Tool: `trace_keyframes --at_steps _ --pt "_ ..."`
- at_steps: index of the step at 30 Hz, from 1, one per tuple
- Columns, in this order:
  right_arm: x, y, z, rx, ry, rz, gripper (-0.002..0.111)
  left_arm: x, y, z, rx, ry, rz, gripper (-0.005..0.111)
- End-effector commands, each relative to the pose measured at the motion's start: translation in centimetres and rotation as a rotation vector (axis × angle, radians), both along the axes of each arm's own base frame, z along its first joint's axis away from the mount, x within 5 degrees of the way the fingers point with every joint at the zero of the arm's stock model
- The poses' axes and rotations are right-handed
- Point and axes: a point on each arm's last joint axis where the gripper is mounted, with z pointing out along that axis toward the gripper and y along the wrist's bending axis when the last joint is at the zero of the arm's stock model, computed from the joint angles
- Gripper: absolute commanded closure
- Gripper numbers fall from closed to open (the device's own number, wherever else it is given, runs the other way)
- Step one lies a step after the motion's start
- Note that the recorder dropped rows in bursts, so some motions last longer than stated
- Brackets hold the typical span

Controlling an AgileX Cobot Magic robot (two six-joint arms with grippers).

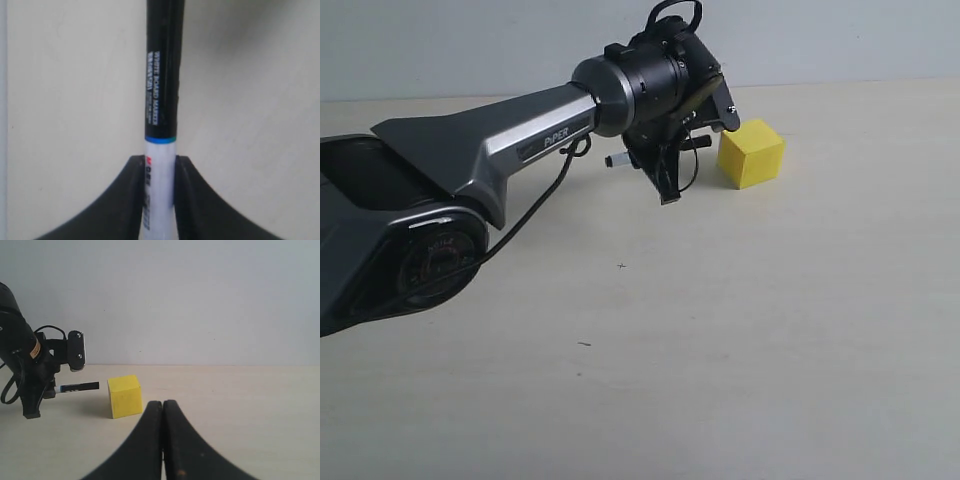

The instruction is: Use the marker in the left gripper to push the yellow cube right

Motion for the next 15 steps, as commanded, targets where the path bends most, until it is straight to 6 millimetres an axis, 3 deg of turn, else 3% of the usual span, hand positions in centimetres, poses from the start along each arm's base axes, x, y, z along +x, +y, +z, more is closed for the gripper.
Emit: trace_keyframes --at_steps 1,15 --pt "0.0 0.0 -0.1 -0.004 -0.007 0.001 0.108 -0.3 -0.5 0.9 -0.057 -0.028 0.037 0.107" --pt "0.0 0.0 -0.1 -0.004 -0.007 0.001 0.108 -0.5 -2.2 0.2 -0.171 -0.068 0.033 0.107"
